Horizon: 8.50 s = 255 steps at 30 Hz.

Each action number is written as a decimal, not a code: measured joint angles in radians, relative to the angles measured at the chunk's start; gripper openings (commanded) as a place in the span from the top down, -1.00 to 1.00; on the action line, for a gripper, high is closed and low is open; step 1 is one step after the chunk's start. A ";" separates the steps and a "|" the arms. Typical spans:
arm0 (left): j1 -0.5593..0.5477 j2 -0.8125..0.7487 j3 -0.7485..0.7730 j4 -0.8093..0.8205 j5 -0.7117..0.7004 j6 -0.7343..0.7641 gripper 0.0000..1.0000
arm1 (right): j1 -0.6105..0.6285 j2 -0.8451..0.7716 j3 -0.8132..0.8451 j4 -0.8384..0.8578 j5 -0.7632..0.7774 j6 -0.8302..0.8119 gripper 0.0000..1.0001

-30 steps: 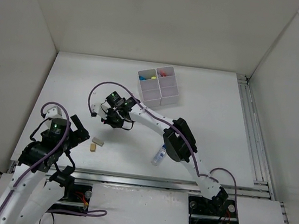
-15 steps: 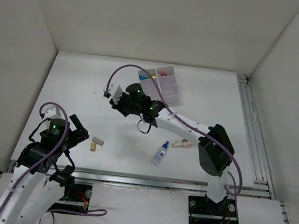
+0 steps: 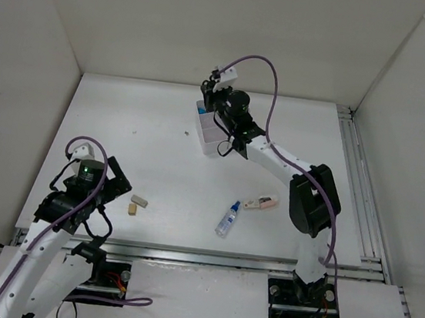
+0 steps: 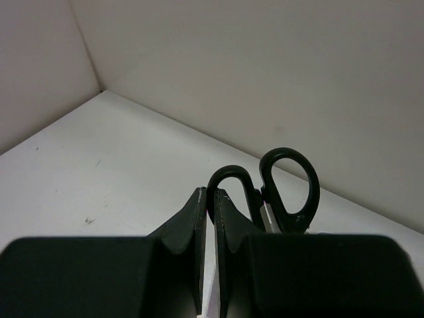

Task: Sort the stationery into containers
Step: Place the scissors in the storage box, then pick up the stationery from the corner of the board, then place the stationery in the storage box, then pick up the stationery from the center of the board, then place the stationery in the storage box, then pick up the stationery from the center of the board.

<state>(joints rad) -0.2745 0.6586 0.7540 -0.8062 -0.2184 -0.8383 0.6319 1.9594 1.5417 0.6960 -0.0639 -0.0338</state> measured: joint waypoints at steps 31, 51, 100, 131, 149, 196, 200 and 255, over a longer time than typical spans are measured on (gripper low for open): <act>0.000 0.085 0.037 0.056 0.023 0.031 -0.99 | -0.055 0.169 -0.154 0.337 -0.091 0.253 0.06; 0.000 0.121 -0.009 0.137 0.167 0.079 -0.99 | 0.196 -0.493 -0.500 -0.491 0.314 0.428 -0.96; 0.036 0.097 -0.083 0.157 0.105 0.026 -0.99 | -0.034 -0.158 -0.343 0.231 0.448 -0.058 1.00; 0.124 0.240 -0.081 0.206 0.152 0.017 -0.99 | -0.172 0.280 -0.147 0.517 0.303 -0.093 0.69; 0.124 0.262 -0.126 0.217 0.226 -0.001 -0.99 | -0.047 0.102 -0.370 0.526 0.382 -0.166 -0.96; -0.068 0.417 -0.117 0.341 0.251 0.108 1.00 | -0.011 -0.943 -0.772 -0.438 0.737 0.399 -0.96; -0.127 0.446 0.065 0.396 0.293 0.210 1.00 | -0.016 -0.959 -0.806 -0.437 0.721 0.371 -0.96; -0.314 0.821 0.571 0.414 0.344 0.660 -0.99 | -0.119 -1.101 -0.859 -0.672 0.575 0.225 -0.96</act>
<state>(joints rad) -0.5884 1.4799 1.3251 -0.3927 0.1261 -0.1780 0.5133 0.8581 0.6823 0.0242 0.5106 0.1917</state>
